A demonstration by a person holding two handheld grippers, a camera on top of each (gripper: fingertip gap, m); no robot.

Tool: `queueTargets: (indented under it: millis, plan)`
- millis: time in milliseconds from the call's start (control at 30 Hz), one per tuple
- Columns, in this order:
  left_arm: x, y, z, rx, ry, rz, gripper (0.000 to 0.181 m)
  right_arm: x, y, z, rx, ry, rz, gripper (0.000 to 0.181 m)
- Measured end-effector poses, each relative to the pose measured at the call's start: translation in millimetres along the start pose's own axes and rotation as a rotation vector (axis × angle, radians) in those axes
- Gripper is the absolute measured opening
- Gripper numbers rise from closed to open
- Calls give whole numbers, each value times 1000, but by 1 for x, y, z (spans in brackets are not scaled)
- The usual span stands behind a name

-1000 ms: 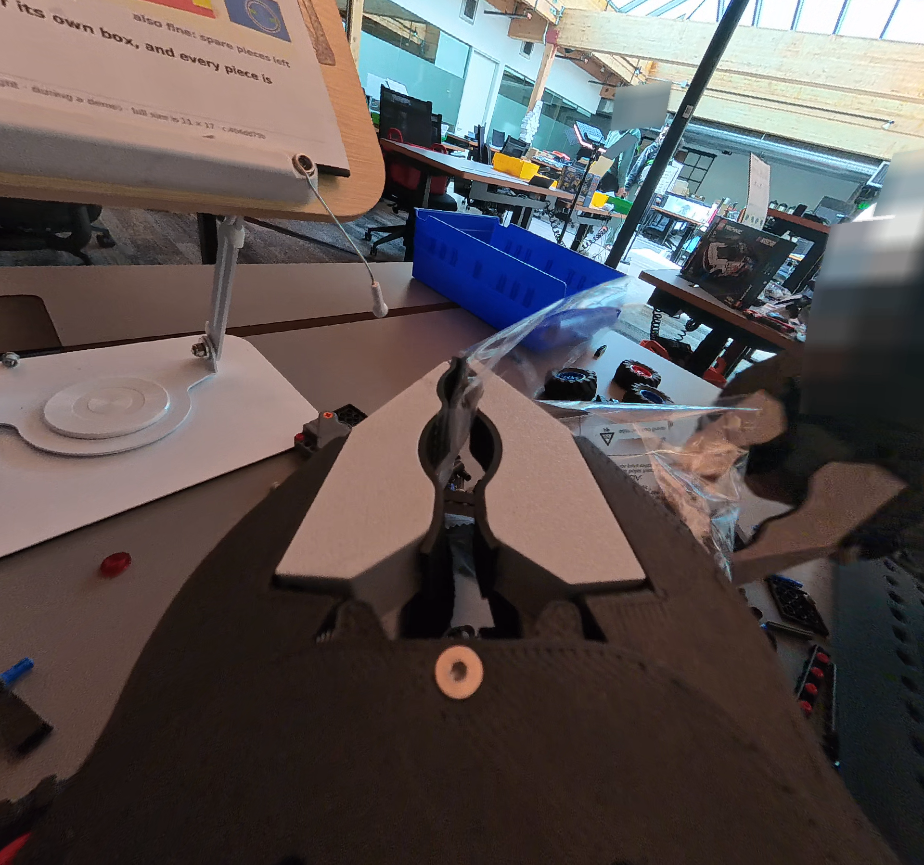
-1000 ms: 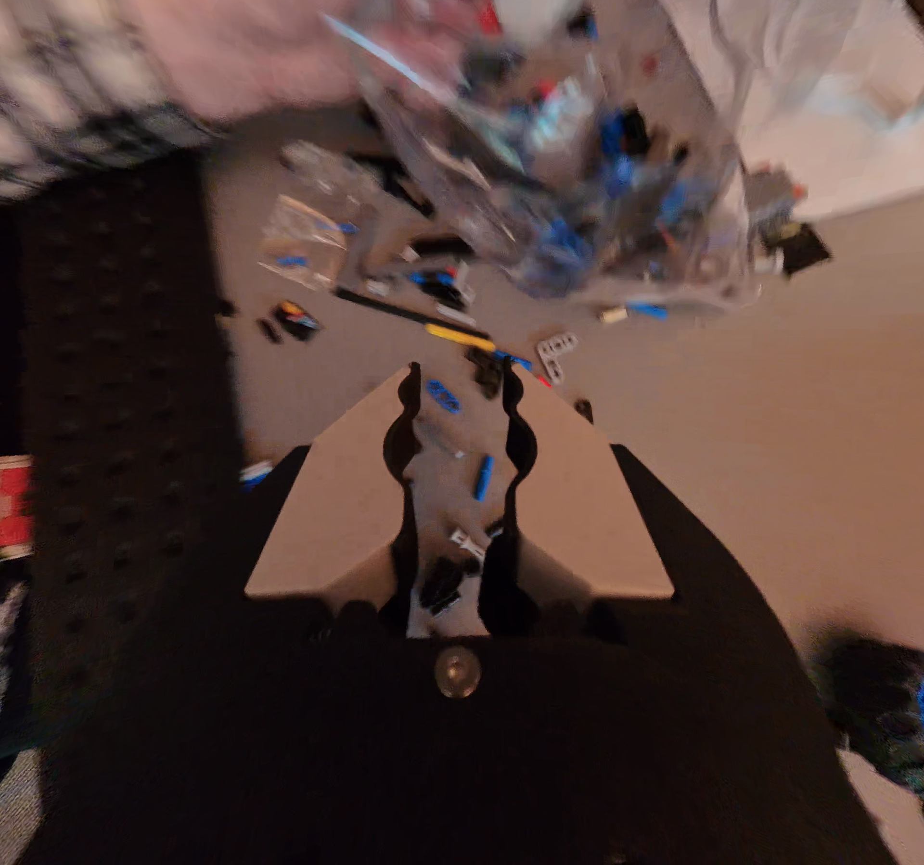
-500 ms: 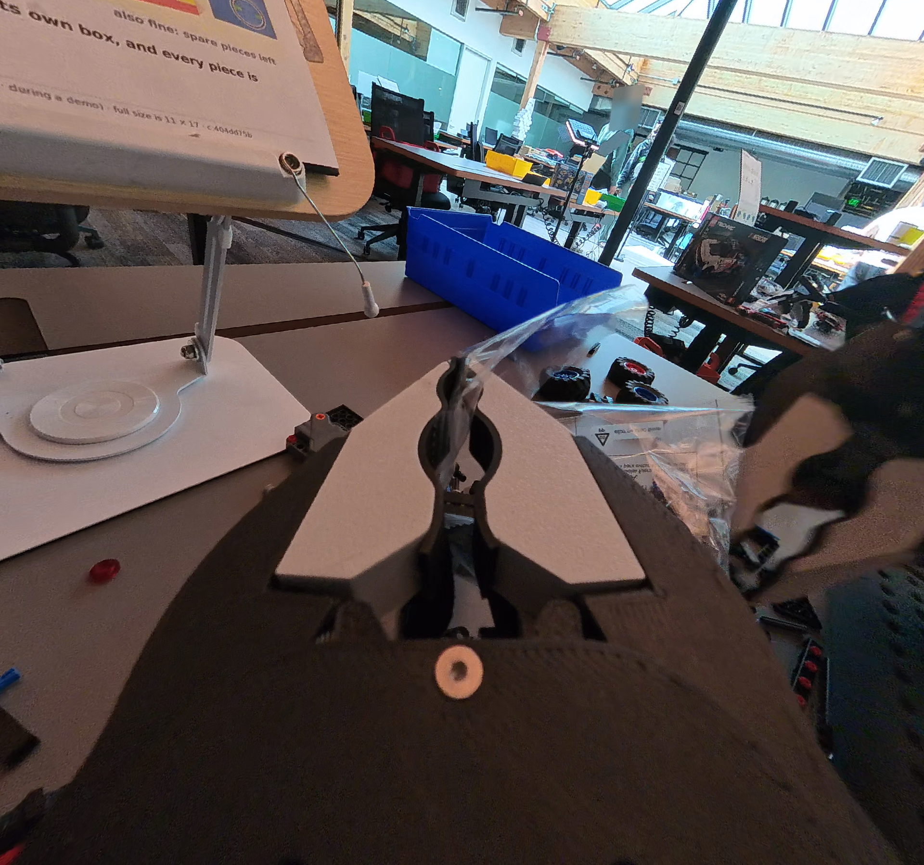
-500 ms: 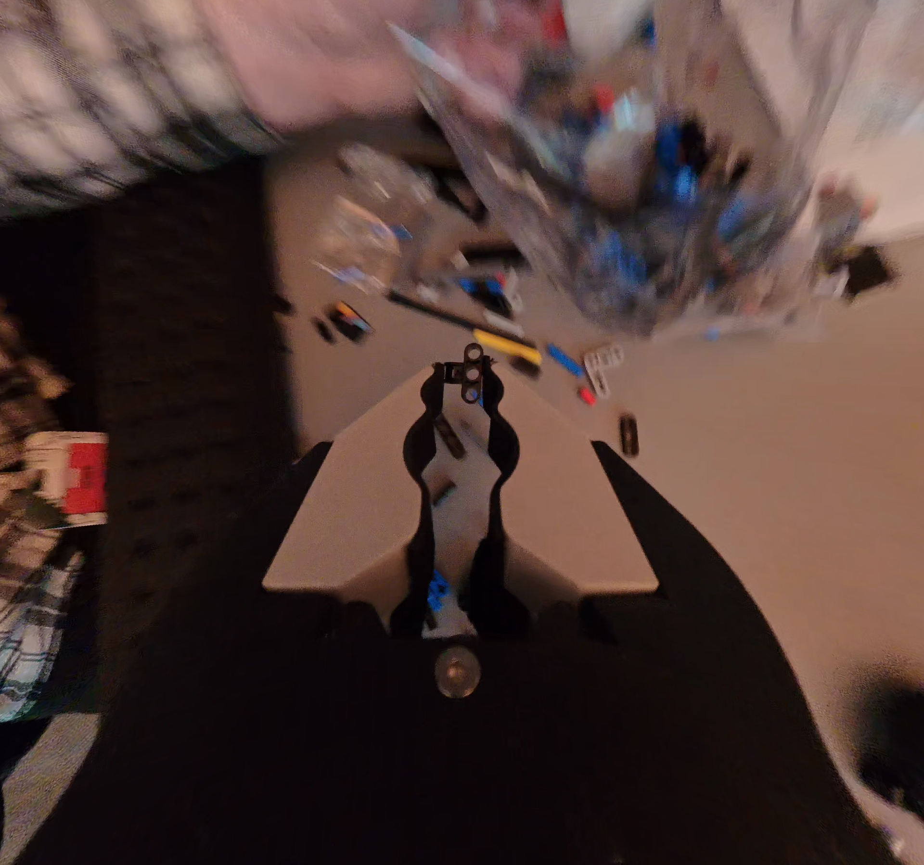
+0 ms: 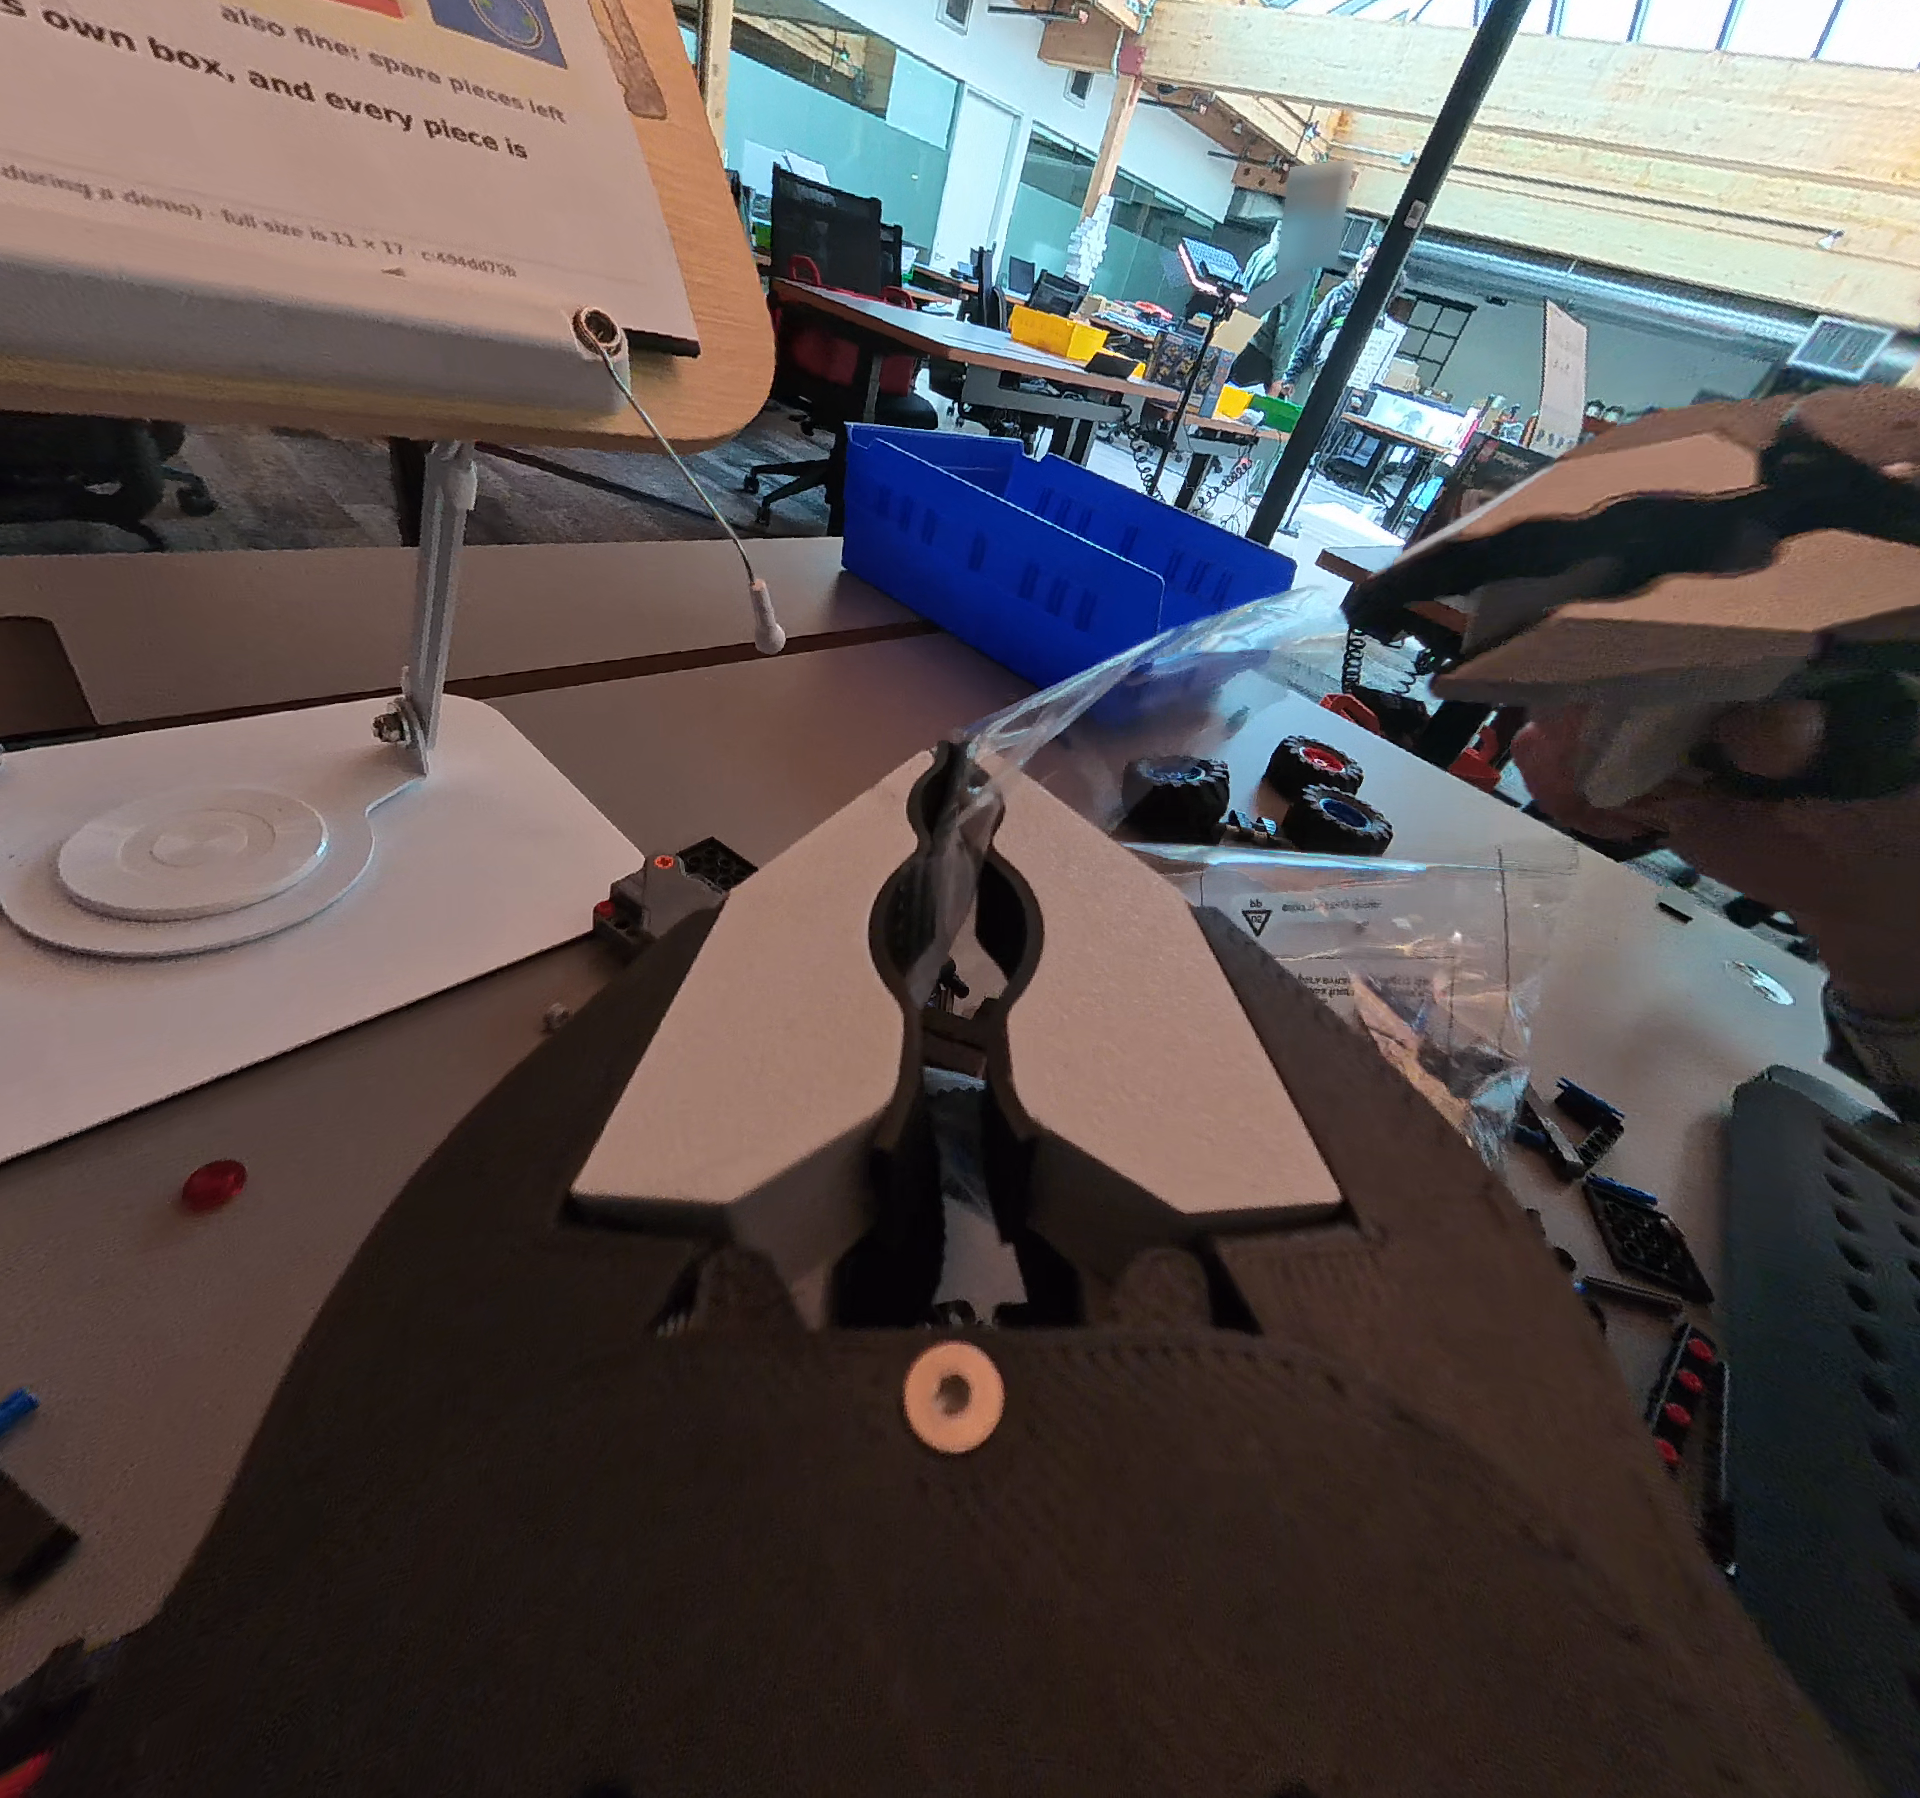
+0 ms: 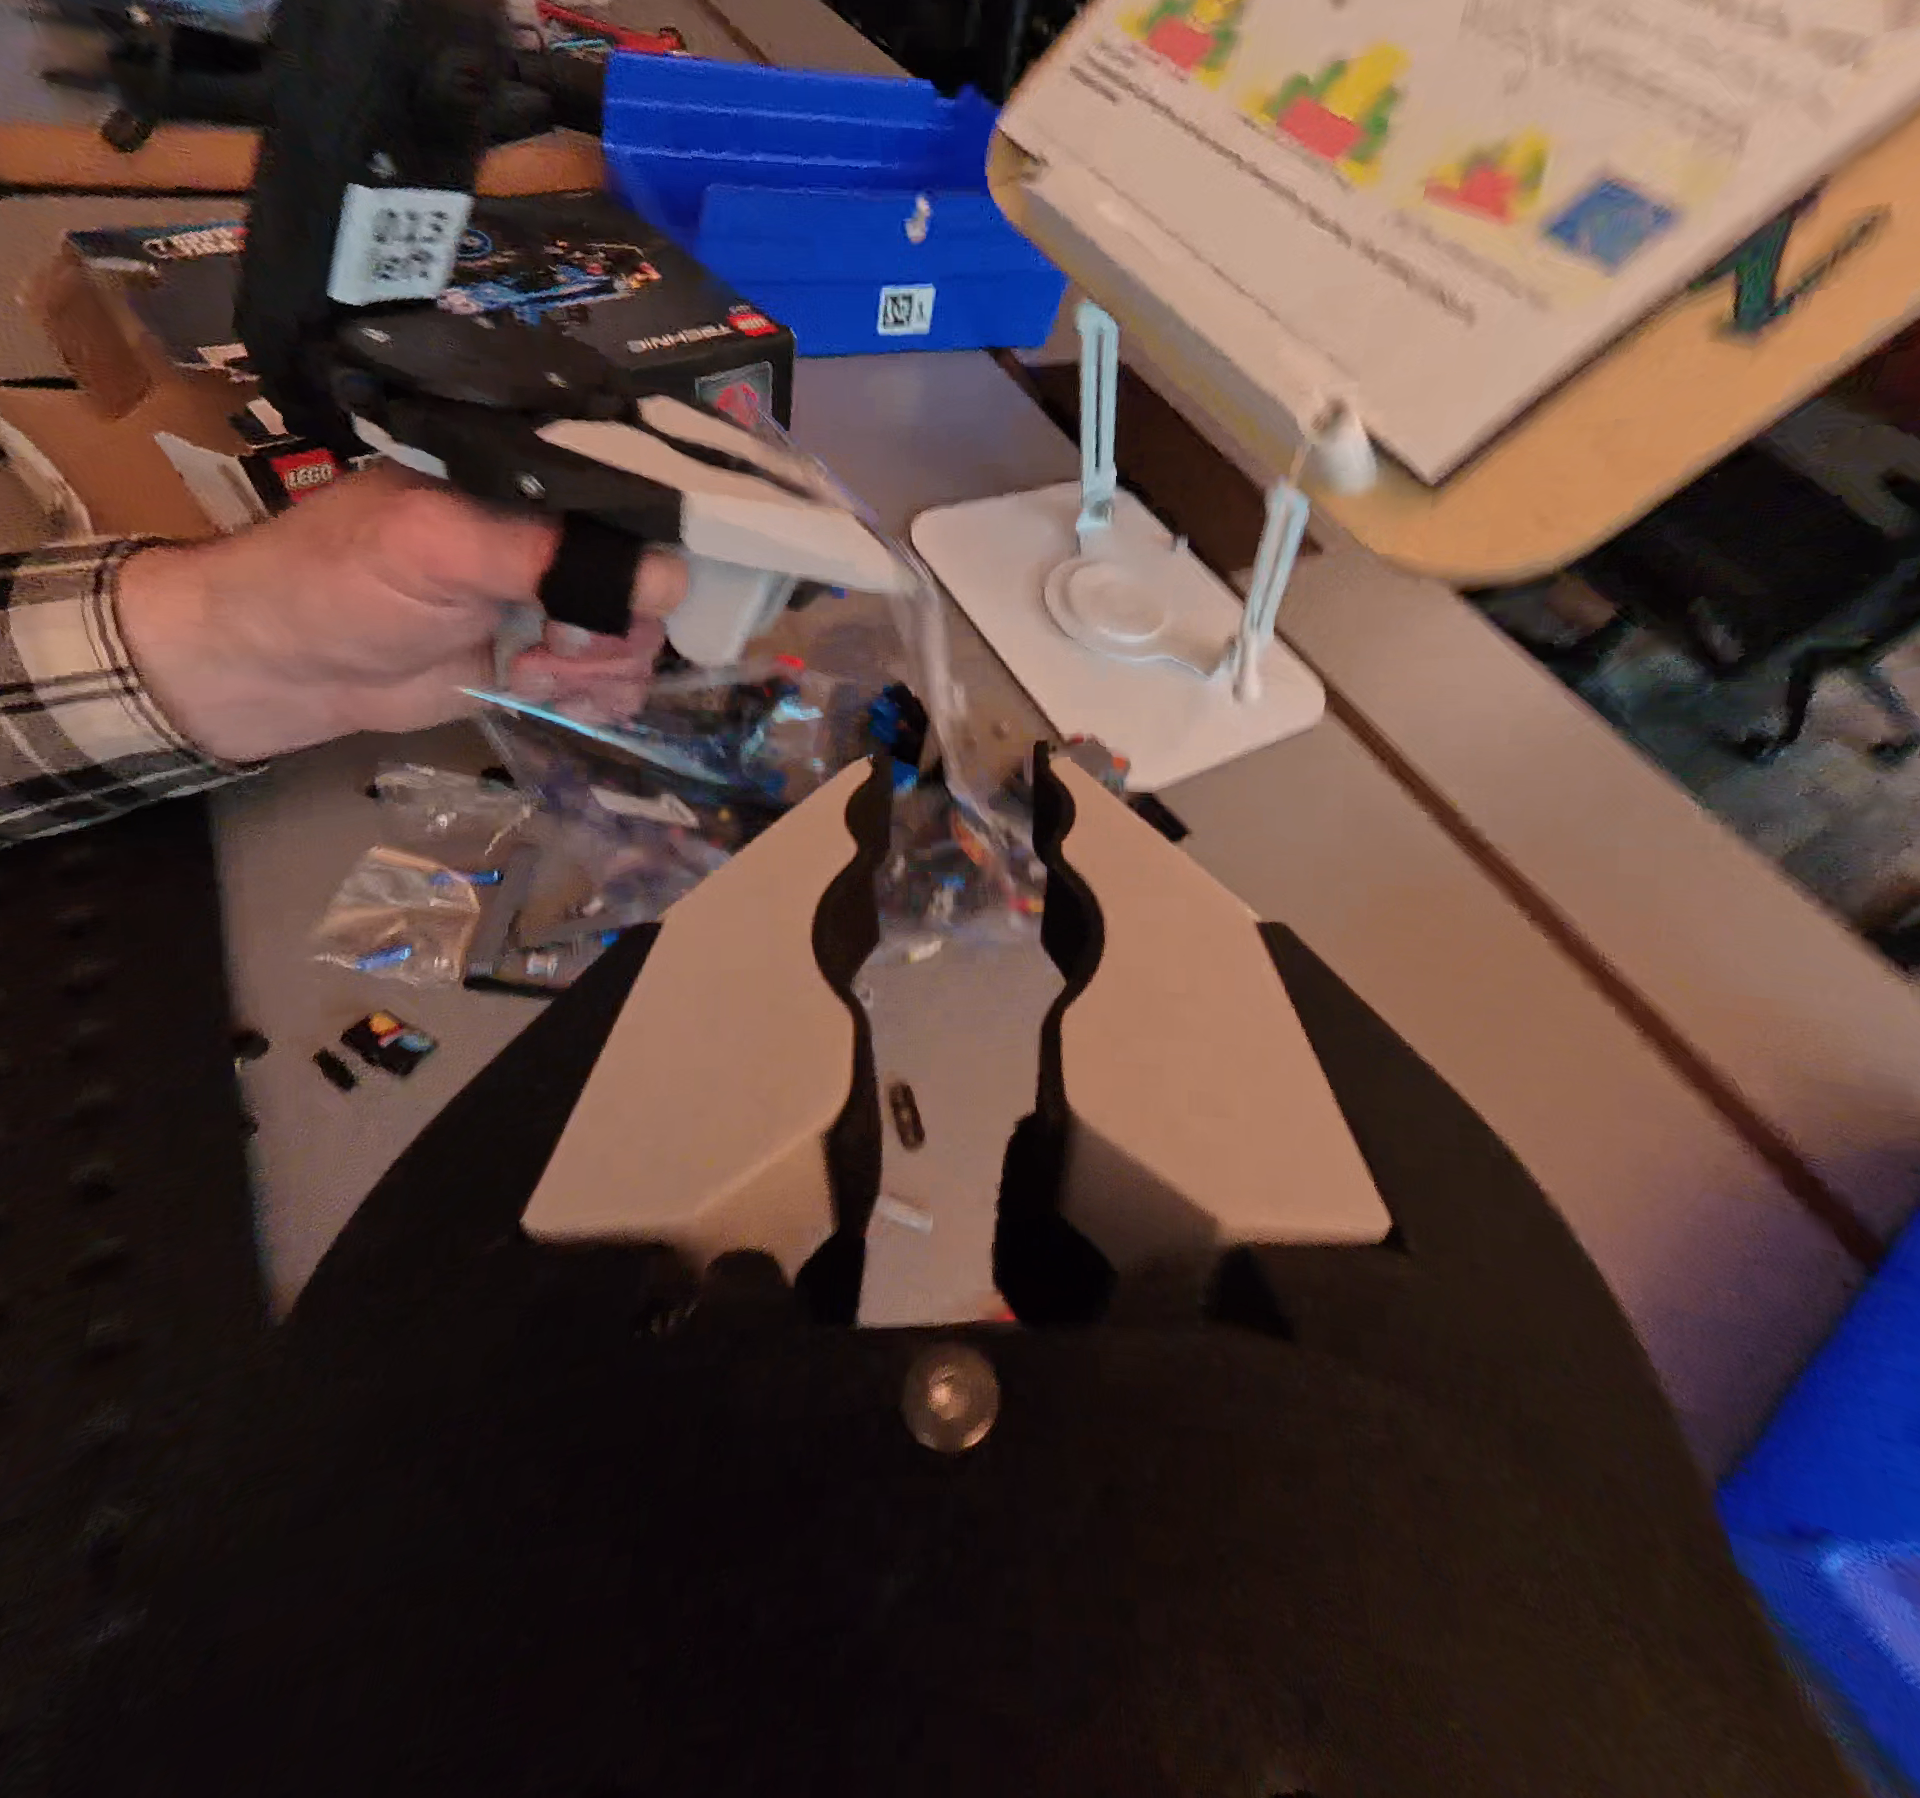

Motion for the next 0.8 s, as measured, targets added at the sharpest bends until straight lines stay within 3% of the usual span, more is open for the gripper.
queueTargets:
  millis: [133,267,400,433,600,700,800]
  plan:
    - [-1,0,0,0,2,1,0,-3,58,27,-152,-48,-115,21]
    - [0,0,0,-2,-4,1,0,-33,121,6,-90,-148,-384,27]
    - [1,0,-1,1,-7,2,0,-51,145,-13,7,-186,-522,18]
    - [1,0,-1,1,-6,2,0,-53,144,-16,8,-199,-512,7]
    - [1,0,-1,1,-3,3,0,-39,133,-11,3,-192,-493,4]
    - [1,-1,0,0,0,4,0,-5,87,4,-47,-151,-321,5]
    - [-2,0,2,-6,9,-5,0,33,15,0,-48,-185,-13,4]
Point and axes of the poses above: each gripper's, where its closed fingertips meet, x back along the fingers, y out of its underside, z = x × y across the jaws, the point moved 6 cm from there along x, back along the fingers, and after that the axes turned 15 degrees about y, right-handed, at the moved point
